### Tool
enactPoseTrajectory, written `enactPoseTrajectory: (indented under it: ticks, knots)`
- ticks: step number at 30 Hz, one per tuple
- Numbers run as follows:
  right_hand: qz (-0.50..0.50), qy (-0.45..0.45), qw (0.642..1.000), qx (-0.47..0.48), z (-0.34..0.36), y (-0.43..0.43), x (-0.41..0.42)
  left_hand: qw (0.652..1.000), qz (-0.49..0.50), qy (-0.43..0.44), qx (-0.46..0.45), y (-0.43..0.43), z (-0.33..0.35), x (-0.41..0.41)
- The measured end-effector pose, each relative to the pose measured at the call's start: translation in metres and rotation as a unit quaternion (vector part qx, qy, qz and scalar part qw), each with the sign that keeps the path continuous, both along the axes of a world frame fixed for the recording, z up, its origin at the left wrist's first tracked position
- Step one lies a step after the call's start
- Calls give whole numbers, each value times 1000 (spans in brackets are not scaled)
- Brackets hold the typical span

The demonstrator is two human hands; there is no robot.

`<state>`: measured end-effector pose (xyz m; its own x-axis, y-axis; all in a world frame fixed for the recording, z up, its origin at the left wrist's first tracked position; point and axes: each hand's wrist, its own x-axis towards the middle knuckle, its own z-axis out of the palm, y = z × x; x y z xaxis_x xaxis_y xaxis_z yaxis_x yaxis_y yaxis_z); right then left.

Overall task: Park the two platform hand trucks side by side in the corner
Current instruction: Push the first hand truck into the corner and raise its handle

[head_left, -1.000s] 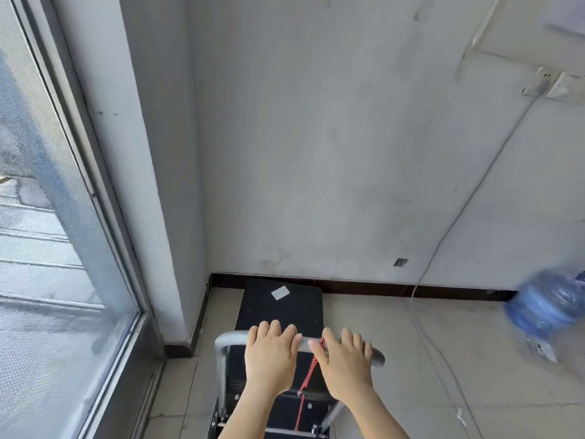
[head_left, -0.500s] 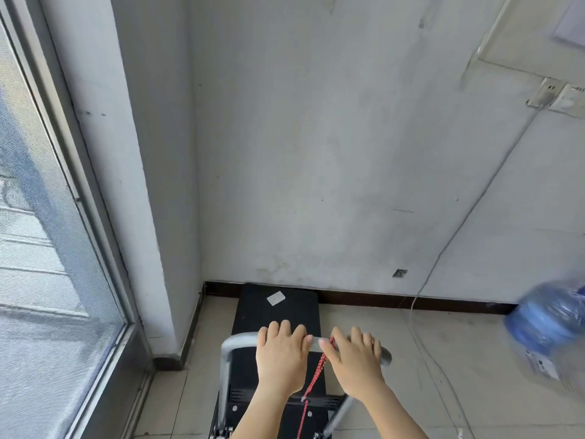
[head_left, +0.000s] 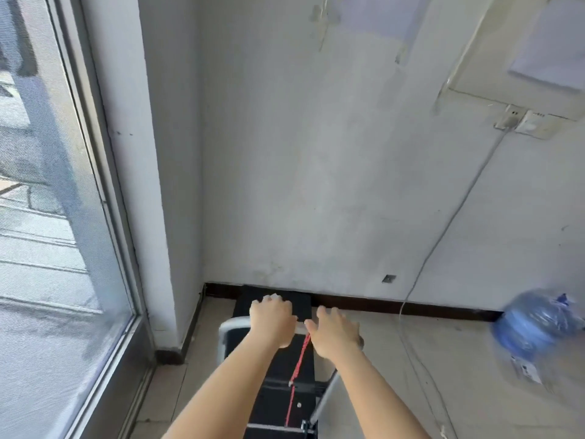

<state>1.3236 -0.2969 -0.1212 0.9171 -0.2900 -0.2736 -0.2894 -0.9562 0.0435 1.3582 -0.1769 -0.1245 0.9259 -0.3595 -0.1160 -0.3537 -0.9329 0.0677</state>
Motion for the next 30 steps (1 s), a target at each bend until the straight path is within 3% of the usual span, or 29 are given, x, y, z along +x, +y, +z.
enactPoseTrajectory:
  ticks: [8, 15, 30]
  knots:
    - [-9, -38, 996, 75, 139, 35, -38, 998, 39, 3, 52, 28, 146, -57]
    - [14, -94, 991, 93, 232, 57, -129, 994, 74, -63, 58, 53, 249, -161]
    - [49, -80, 992, 87, 247, 51, -402, 989, 102, -82, 72, 56, 273, -452]
